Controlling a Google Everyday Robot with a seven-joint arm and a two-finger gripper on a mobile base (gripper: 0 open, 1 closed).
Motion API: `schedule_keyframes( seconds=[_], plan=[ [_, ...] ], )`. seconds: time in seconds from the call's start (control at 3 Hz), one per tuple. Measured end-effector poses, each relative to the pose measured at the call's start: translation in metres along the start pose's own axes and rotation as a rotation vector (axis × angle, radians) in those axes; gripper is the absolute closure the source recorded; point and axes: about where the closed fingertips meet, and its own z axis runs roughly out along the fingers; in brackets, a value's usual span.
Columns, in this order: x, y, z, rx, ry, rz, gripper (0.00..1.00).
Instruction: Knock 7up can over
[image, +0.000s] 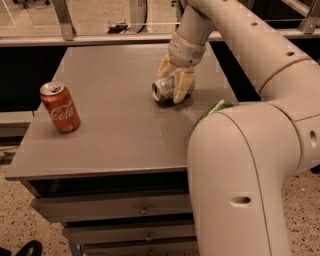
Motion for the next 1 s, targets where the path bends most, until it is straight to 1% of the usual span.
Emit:
schedule_keyframes(
  seconds=[0.33,1.0],
  plan=[
    [-0.0013,0.0051,0.0059,-0.022,-0.006,-0.011,0.00],
    [-0.0016,0.0123,0.0081,-0.044,-0.002,-0.017,0.00]
  ],
)
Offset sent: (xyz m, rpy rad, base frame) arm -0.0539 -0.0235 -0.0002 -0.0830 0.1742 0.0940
